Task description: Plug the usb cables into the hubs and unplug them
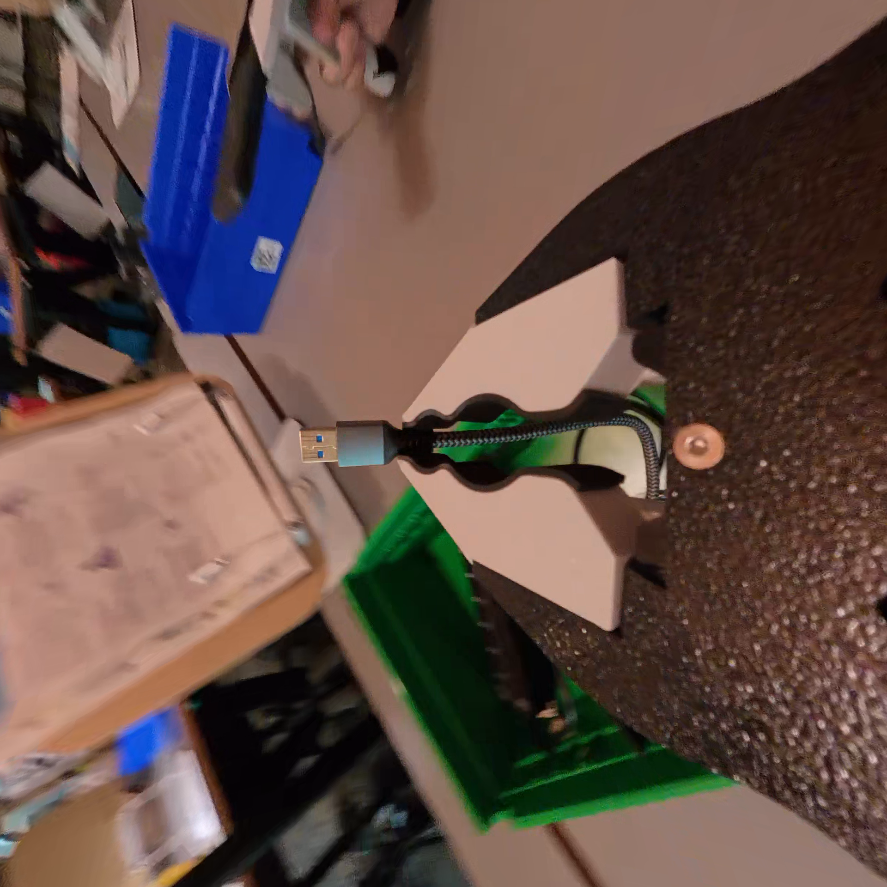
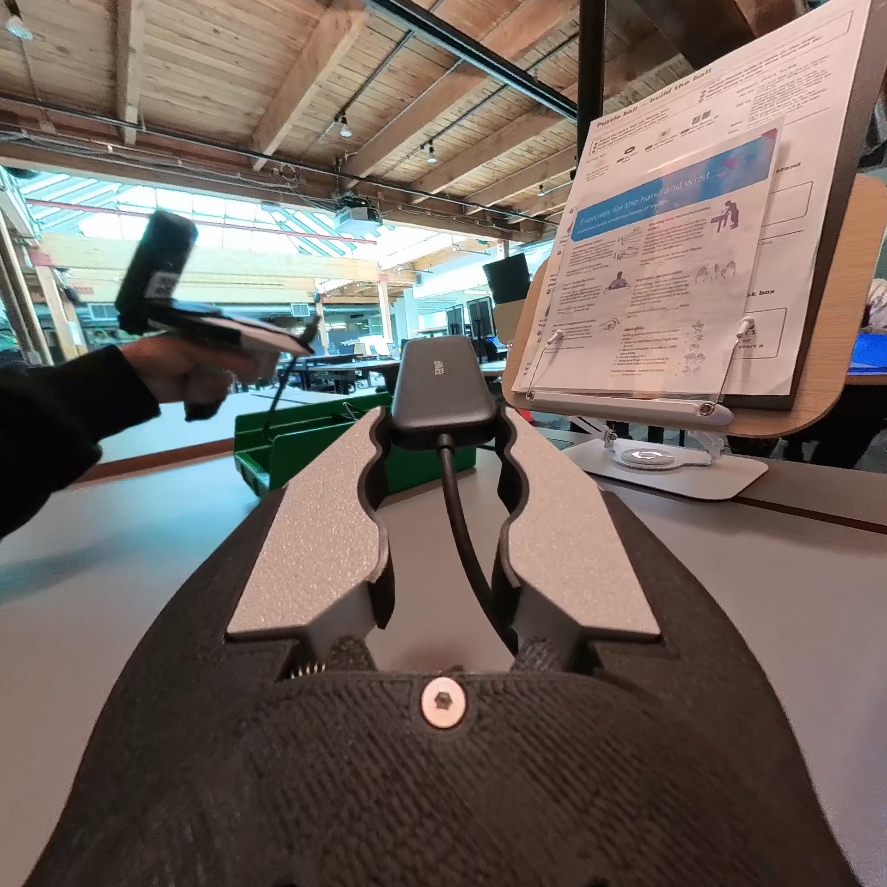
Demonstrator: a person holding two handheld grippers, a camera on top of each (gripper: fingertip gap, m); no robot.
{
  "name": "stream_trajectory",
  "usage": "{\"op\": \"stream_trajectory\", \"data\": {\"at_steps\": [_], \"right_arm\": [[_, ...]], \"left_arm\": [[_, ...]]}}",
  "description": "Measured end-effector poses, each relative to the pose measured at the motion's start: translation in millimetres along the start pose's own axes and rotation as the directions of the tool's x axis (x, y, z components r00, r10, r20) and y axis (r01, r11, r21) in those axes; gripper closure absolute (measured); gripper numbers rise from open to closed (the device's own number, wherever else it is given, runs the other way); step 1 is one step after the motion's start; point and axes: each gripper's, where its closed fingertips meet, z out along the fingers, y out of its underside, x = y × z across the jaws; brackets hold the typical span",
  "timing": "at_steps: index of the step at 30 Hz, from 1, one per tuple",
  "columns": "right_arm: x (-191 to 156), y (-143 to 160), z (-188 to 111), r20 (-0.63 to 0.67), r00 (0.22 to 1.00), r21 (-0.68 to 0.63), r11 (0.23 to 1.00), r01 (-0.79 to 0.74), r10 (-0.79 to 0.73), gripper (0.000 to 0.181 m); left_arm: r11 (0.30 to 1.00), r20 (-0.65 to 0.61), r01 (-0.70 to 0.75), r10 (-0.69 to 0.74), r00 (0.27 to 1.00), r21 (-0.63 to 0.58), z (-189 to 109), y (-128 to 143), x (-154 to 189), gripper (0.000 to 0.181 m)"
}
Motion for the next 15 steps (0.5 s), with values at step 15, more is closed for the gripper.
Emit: {"op": "stream_trajectory", "data": {"at_steps": [15], "right_arm": [[7.9,-14.8,-8.1,0.042,0.988,0.1,0.983,-0.154,0.151,0.139]], "left_arm": [[0.956,-0.198,-0.156,0.208,0.958,0.25,-71.1,-163.9,162.7,0.175]]}}
